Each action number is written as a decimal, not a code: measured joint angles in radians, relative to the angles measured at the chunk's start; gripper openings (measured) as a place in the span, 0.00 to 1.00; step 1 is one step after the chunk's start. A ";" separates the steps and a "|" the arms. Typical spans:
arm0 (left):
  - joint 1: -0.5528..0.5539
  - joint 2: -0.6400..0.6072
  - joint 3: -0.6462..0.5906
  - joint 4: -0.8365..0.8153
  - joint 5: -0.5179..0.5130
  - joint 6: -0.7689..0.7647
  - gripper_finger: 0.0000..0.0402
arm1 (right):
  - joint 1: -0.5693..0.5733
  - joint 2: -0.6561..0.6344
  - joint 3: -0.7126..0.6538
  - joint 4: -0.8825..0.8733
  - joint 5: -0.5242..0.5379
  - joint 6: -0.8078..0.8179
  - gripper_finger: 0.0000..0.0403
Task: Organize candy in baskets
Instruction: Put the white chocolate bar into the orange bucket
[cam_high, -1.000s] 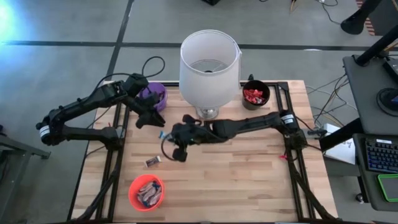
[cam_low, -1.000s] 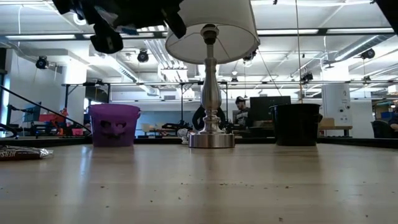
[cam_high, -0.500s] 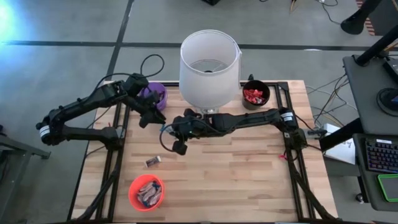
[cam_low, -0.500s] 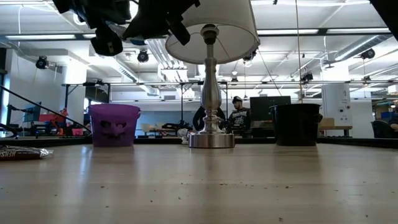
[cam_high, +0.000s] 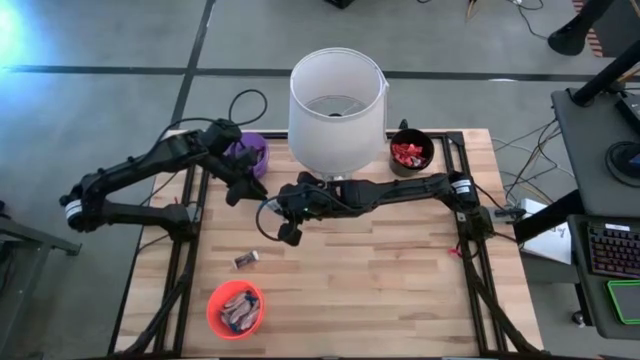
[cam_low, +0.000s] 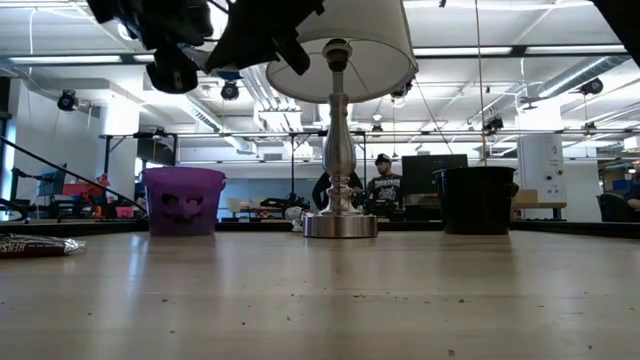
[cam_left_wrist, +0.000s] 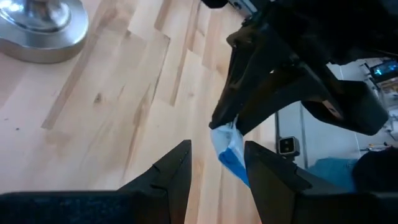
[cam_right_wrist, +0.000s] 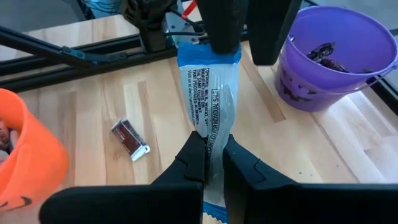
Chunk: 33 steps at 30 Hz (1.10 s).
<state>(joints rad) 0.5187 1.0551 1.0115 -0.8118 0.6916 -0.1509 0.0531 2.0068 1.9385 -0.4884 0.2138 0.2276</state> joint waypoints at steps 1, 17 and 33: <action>-0.004 0.005 0.000 0.000 0.005 0.000 0.32 | -0.001 0.000 0.000 0.001 0.000 0.000 0.03; -0.066 0.064 0.001 0.063 -0.031 0.043 0.27 | -0.017 0.000 0.001 0.014 0.019 -0.010 0.03; -0.067 0.064 0.002 0.033 -0.046 0.113 0.02 | -0.017 0.000 0.001 0.014 0.015 0.008 0.24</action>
<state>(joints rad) 0.4519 1.1194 1.0130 -0.7783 0.6454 -0.0382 0.0364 2.0064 1.9392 -0.4740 0.2287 0.2359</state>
